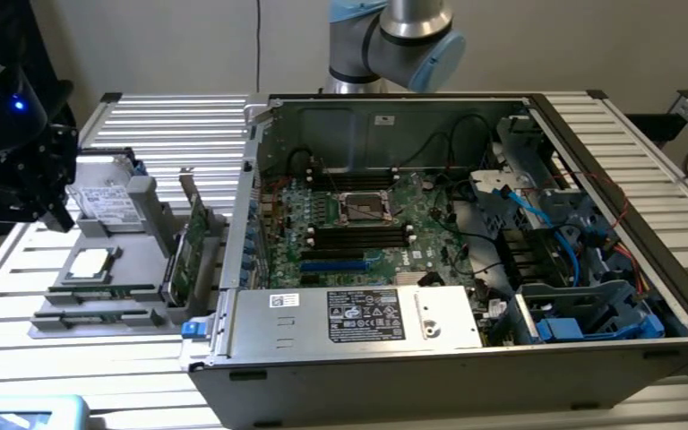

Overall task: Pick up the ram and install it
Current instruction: 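Pick up the ram and move it above insertion slot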

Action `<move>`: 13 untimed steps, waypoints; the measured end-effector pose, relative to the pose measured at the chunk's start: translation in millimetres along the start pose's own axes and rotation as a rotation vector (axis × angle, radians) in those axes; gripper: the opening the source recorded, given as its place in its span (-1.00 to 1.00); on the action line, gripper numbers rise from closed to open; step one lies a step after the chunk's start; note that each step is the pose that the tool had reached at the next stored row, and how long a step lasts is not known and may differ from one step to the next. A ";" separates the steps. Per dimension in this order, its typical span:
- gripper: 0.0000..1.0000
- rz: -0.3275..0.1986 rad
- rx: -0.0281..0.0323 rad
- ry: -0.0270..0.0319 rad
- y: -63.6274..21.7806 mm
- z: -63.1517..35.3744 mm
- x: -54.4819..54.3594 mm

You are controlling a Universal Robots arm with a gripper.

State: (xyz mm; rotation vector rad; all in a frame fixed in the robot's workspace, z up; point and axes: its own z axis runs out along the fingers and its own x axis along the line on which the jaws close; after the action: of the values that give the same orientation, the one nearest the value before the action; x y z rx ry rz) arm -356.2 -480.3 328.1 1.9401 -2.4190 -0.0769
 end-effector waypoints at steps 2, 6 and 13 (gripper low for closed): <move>-0.79 -0.036 0.0045 0.0013 0.0 0.0 0.0; -0.79 -0.109 0.0147 0.0038 0.0 -0.1 0.0; -0.79 -0.169 0.0312 0.0040 0.0 0.0 0.0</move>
State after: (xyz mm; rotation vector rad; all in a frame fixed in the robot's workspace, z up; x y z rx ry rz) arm -356.2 -480.3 328.1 2.1525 -2.2616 -0.0405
